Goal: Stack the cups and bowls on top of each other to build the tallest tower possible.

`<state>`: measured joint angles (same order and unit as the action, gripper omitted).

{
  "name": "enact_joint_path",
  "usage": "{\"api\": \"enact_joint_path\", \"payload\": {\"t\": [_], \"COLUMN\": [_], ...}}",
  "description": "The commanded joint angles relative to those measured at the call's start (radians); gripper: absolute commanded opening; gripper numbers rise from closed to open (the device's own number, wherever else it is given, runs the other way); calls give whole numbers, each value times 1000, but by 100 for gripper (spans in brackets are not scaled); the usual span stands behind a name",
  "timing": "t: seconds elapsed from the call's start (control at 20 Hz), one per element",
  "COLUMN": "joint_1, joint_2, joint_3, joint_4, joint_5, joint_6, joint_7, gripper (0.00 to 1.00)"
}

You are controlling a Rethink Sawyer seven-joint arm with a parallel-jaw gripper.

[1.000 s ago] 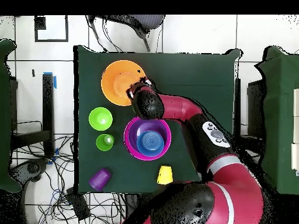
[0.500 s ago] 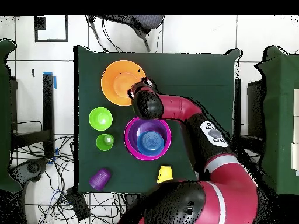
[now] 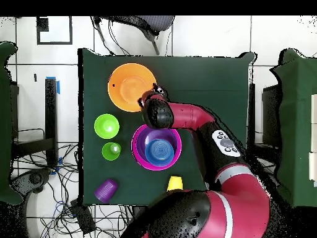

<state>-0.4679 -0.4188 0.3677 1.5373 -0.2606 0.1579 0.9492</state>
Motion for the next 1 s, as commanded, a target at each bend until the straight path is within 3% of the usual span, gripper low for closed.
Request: {"api": "enact_joint_path", "payload": {"t": [0.05,0.3,0.5,0.75,1.0], "joint_1": [34,51,32,7,14], "joint_2": [64,61,77,65,45], "joint_3": [-61,-82,-57,-15,-22], "joint_4": [-65,-81,-73,-53,-65], "joint_5": [-112,-144,-140,-147,-146], "joint_6": [-7,-45,-22,-72,-111], "joint_7": [67,86,84,109,126], "gripper": [100,100,100,100,100]}}
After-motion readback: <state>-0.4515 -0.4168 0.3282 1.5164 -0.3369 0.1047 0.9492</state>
